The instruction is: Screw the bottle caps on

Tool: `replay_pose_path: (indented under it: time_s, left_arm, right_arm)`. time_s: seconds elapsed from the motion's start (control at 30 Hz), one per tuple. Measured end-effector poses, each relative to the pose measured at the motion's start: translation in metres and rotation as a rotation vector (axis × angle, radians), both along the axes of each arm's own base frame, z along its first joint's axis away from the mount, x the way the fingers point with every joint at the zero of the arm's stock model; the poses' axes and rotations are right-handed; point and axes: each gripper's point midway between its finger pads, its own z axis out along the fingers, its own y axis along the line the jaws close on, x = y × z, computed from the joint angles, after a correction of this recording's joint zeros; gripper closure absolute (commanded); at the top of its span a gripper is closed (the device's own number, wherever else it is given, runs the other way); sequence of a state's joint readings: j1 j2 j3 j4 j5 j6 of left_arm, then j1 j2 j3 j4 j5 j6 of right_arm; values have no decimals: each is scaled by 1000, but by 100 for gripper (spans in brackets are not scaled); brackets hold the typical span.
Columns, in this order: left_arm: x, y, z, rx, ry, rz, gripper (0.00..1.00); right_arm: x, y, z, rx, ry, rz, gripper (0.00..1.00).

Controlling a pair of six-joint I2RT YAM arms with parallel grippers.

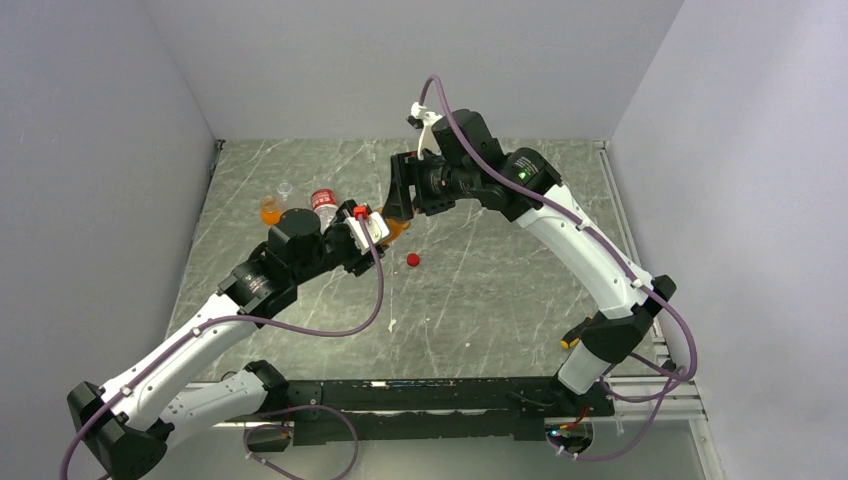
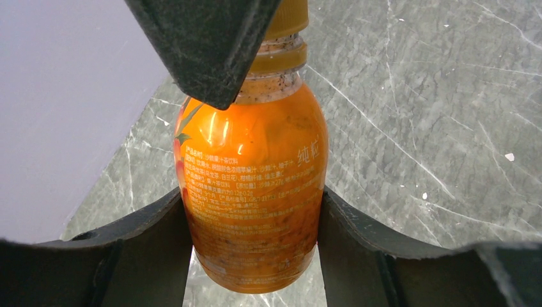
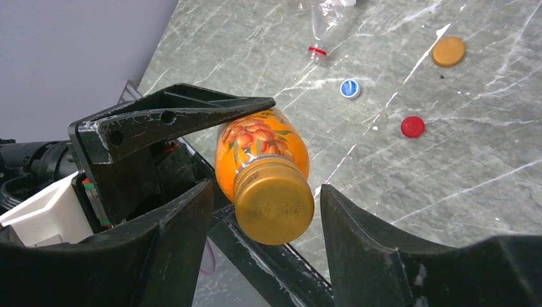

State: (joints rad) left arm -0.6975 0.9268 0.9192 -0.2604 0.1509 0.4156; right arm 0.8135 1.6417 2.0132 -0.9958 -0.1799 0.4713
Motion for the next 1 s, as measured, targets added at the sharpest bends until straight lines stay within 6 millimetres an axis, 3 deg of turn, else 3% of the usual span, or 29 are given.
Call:
replay_pose_path:
  time_s: [0.13, 0.27, 0.37, 0.6, 1.0]
  left_arm:
    - [0, 0, 0, 5, -5, -1, 100]
    - [1, 1, 0, 8, -5, 2, 100]
    - [1, 1, -1, 9, -4, 3, 100]
    - [-5, -2, -1, -45, 36, -18, 100]
    - [-42, -24, 11, -246, 198, -213, 100]
  right_arm:
    - [0, 0, 0, 1, 2, -3, 51]
    - [1, -2, -1, -8, 2, -15, 80]
    - [2, -3, -2, -17, -1, -18, 91]
    - [-3, -3, 1, -8, -34, 35, 96]
    - [-32, -10, 21, 91, -164, 218, 99]
